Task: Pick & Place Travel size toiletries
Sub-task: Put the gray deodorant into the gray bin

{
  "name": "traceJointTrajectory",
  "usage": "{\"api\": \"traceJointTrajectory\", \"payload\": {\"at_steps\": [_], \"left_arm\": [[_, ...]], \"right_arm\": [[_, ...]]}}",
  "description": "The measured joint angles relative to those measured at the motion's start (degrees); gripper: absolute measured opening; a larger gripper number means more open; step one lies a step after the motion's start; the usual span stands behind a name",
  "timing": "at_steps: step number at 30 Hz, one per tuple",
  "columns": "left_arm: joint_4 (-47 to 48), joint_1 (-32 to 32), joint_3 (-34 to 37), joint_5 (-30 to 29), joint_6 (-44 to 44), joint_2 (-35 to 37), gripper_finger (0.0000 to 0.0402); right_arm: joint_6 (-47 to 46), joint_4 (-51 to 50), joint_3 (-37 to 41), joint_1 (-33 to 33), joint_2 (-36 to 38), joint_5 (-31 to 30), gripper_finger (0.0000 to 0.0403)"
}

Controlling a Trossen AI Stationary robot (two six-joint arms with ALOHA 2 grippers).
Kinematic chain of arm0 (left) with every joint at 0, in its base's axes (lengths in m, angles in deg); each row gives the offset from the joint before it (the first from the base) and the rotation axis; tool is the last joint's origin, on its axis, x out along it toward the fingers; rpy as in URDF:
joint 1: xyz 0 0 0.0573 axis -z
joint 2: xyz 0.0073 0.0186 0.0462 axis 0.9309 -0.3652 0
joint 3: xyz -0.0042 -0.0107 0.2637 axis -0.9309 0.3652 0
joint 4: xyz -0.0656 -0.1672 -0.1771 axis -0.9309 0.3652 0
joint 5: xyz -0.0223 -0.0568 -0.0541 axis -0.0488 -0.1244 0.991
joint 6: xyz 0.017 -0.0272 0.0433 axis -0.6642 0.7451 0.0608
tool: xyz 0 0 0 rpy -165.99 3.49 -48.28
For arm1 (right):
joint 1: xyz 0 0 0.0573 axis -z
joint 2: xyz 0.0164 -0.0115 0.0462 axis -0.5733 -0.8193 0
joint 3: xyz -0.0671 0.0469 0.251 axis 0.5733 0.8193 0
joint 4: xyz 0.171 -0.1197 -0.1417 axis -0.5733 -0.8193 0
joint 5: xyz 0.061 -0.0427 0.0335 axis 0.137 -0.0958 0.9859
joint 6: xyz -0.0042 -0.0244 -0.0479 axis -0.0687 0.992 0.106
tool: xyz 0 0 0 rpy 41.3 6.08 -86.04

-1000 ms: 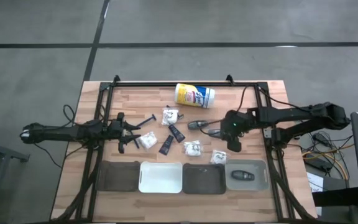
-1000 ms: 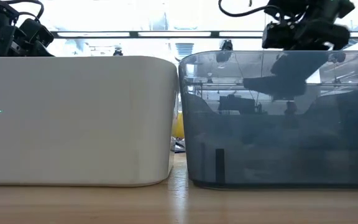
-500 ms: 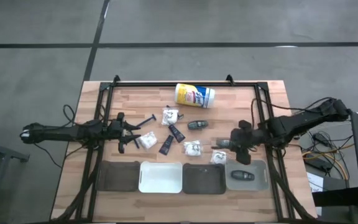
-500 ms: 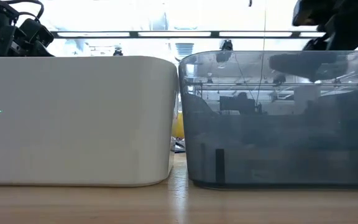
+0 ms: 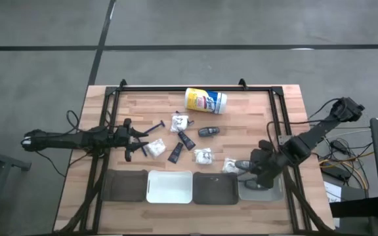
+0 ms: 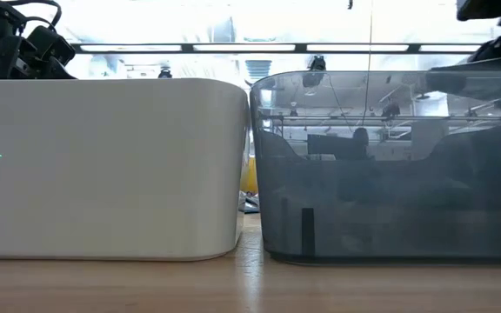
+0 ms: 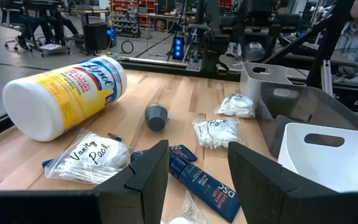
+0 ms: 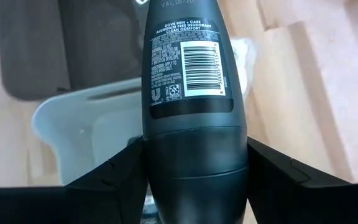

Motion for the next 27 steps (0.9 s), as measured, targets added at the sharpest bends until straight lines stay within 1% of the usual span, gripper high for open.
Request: {"api": "traceJointTrajectory", "payload": {"at_steps": [10,16,23,27], "left_arm": [[0.02,-0.01,-0.01,-0.01,0.00,0.00,0.0171],[0.01,-0.02,0.00,-0.02,0.00,0.02,0.0171],[0.02,0.00,0.00,-0.02,0.00,0.02,0.0171],[0.01,-0.01,0.00,0.00,0.00,0.02,0.0171]], "right_arm": [[-11.12,-0.49,0.00,-10.47,-0.57,-0.84,0.0210],[-16.30,-2.22,0.04,-15.13,-3.12,-0.84,0.0210],[-22.90,-3.18,0.17,-18.47,-7.06,-0.80,0.0210],[-23.61,-3.93,0.27,-18.89,-9.03,-0.62,0.0210]]}}
